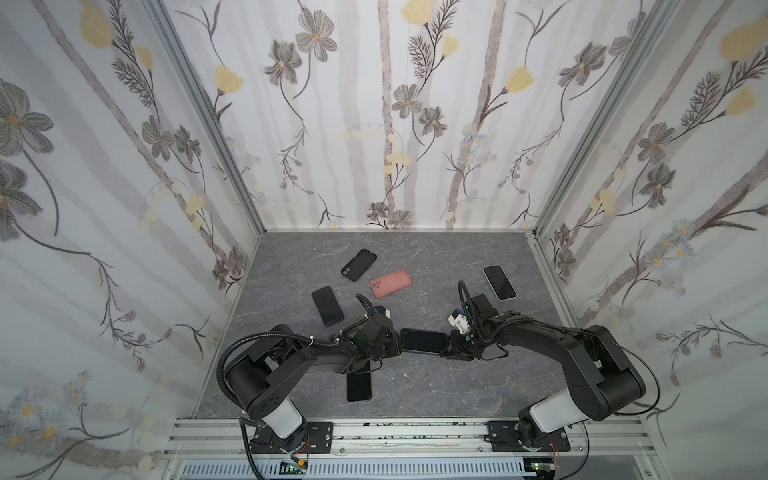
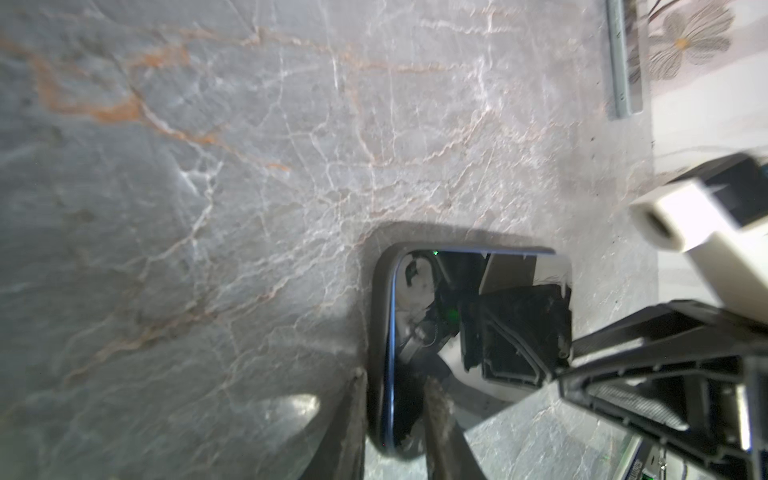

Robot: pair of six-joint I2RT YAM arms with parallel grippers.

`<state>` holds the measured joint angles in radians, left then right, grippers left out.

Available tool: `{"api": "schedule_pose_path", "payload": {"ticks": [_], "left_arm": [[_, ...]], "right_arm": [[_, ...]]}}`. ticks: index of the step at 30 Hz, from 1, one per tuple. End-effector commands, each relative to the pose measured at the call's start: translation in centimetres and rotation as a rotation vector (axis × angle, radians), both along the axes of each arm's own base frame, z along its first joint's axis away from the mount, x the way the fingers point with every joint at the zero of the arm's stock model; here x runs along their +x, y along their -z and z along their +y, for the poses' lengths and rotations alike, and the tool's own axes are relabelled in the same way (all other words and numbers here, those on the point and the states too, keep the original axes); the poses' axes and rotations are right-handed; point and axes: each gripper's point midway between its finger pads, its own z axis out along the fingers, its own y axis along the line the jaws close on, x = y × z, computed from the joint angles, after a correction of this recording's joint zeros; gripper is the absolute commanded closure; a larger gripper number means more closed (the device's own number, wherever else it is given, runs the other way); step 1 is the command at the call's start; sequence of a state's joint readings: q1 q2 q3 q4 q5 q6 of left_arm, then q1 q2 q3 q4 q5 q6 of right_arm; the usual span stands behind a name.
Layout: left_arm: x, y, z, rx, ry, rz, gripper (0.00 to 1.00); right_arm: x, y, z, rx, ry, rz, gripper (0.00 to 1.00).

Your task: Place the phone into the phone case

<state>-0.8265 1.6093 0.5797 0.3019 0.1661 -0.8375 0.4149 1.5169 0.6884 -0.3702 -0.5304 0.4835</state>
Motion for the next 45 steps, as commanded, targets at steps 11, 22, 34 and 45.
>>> {"api": "schedule_pose_path", "payload": {"ticks": [11, 22, 34, 45], "left_arm": [[-1.1, 0.1, 0.4, 0.118, 0.066, 0.084, 0.65], [-0.4, -1.3, -0.9, 0.073, 0.097, 0.038, 0.61], [-1.2, 0.0, -0.6, 0.081, 0.109, 0.077, 0.62], [-1.2, 0.0, -0.5, 0.084, 0.107, 0.077, 0.62]], "right_arm": [[3.0, -1.1, -0.2, 0.052, 0.068, -0.074, 0.67], [2.5, -1.7, 1.2, 0.169, 0.058, -0.075, 0.72], [2.6, -3.8, 2.5, 0.318, 0.072, -0.116, 0.77], [1.5, -3.5, 3.0, 0.425, 0.091, -0.074, 0.82]]}}
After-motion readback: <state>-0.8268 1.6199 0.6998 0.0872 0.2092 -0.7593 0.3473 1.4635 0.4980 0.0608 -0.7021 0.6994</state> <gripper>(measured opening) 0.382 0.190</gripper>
